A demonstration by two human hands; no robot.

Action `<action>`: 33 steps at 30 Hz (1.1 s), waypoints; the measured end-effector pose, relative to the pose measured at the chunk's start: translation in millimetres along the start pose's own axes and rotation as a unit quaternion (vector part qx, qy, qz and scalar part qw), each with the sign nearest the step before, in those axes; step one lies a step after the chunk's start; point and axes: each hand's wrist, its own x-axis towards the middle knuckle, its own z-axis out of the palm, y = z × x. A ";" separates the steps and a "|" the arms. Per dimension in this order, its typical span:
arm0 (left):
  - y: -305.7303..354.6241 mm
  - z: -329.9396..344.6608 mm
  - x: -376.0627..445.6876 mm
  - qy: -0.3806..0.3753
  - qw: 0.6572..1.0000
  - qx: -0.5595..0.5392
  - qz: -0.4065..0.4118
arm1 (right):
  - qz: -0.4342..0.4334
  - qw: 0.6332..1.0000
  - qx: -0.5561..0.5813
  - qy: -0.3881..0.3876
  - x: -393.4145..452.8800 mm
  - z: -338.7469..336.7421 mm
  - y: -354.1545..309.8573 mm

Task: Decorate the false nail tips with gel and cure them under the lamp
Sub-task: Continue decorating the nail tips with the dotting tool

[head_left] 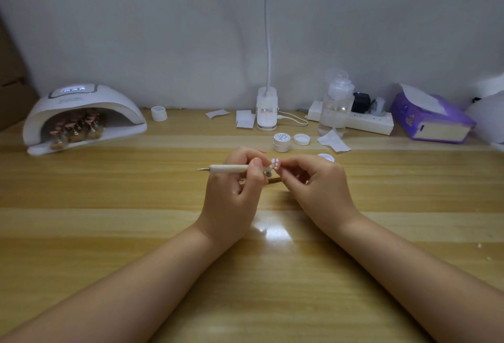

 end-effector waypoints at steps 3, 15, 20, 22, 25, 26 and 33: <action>-0.2 -0.2 0.1 -0.002 1.000 -0.001 0.004 | -0.005 1.000 -0.004 -0.001 0.0 0.2 0.0; -0.8 -1.1 -0.3 -0.006 1.000 -0.004 -0.011 | -0.008 1.000 -0.003 -0.003 -0.7 0.0 -0.3; -1.8 0.0 0.6 -0.005 1.000 0.000 -0.014 | 0.000 1.000 -0.002 0.001 -0.4 0.9 -0.3; -2.2 -0.2 0.4 -0.006 1.000 0.001 -0.012 | -0.001 1.000 -0.002 0.001 -0.4 0.9 -0.1; -2.2 -0.3 0.3 -0.007 1.000 0.005 -0.006 | -0.002 1.000 -0.004 0.000 0.0 1.2 0.2; -2.1 -0.2 0.5 -0.007 1.000 0.004 -0.008 | -0.002 1.000 -0.005 0.001 -0.1 1.3 0.4; -1.7 -1.1 0.2 0.002 1.000 0.015 -0.013 | -0.006 1.000 -0.007 0.004 -0.5 0.7 0.6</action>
